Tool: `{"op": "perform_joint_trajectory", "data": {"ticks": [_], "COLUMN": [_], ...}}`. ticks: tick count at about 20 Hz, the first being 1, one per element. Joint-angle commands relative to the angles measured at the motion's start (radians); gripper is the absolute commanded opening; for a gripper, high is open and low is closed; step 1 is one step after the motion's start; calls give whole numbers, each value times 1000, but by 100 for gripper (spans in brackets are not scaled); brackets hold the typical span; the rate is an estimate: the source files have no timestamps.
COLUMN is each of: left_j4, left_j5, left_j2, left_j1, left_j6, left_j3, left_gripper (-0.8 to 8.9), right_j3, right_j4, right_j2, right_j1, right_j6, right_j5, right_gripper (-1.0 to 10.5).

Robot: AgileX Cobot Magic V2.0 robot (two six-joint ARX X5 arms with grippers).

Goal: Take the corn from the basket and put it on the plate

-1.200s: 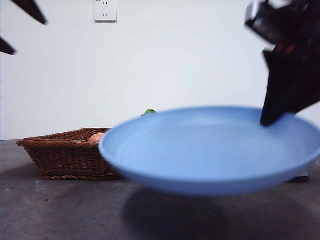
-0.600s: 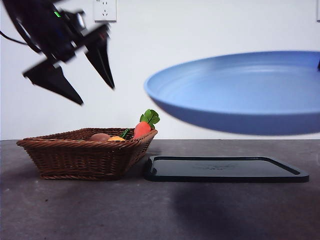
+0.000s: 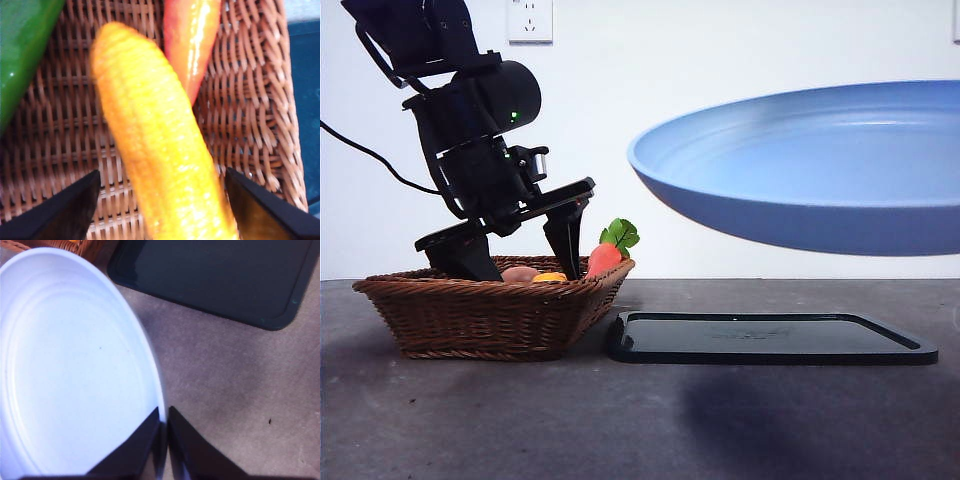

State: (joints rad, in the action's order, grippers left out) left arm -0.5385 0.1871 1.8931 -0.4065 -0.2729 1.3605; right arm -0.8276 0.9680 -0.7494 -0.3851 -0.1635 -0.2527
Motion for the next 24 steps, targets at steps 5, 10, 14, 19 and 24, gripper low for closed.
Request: {"op": "perform_joint_trajectory", "data": {"ticks": [5,10,14,19,24], "left_j4": [-1,-8,-11,-7,-24], "left_j5": [-16,-16,-15,13,225], "left_j2": [19,14,-55,-257,-408], "left_j1": [-7,3,28,23,-56], "left_j6": [3,2,4,24,87], "left_j3": [26,26,26,26,26], "left_gripper": [221,179,178,178,178], "right_j3": [-13,-13,-13,-13,-14], "right_j4": [-10,-13,-21,-114,-345], "right_j2": [-5,-7,-26,-161,-364], "right_j1": [-4,-4,-4,-4,16], "right_j6": [-13,-13,-20,-32,-103], "right_j5": [0,18,18,-20,-150], "right_gripper": [1,1,1,1,1]}}
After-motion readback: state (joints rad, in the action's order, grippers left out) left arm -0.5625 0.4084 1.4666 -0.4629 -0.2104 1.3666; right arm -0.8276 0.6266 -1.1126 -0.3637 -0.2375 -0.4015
